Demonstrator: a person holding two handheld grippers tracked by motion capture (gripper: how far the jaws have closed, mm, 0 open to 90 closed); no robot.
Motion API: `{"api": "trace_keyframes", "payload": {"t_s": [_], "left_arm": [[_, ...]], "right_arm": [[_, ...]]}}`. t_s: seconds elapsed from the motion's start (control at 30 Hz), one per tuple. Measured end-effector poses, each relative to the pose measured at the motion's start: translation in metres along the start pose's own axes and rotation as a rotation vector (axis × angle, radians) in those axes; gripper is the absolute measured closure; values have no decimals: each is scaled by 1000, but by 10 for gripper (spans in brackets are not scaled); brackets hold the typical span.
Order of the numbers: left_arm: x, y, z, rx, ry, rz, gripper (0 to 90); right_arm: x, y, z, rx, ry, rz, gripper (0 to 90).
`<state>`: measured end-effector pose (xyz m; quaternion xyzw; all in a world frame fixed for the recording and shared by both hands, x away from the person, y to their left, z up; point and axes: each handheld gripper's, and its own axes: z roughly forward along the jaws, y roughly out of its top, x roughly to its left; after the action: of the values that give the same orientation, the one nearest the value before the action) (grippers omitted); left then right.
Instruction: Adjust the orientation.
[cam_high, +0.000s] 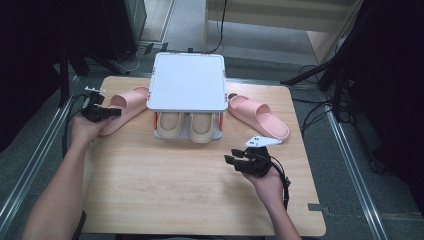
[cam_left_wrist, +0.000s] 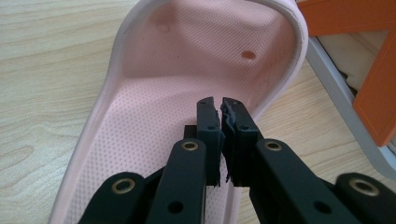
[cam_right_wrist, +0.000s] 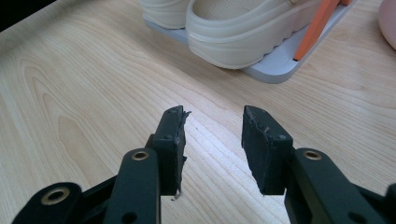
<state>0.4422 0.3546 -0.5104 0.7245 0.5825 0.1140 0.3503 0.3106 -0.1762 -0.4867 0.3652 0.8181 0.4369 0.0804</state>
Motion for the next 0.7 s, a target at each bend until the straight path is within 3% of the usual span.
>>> {"api": "trace_keyframes", "payload": {"t_s": [0.43,0.7], "left_arm": [[-14,0,3,11,-10,10,862],[-33,-1,4,30,-19,46,862]], "right_arm": [[1,1,2,8,3,-8,598],[2,1,3,12,3,-13,598]]}}
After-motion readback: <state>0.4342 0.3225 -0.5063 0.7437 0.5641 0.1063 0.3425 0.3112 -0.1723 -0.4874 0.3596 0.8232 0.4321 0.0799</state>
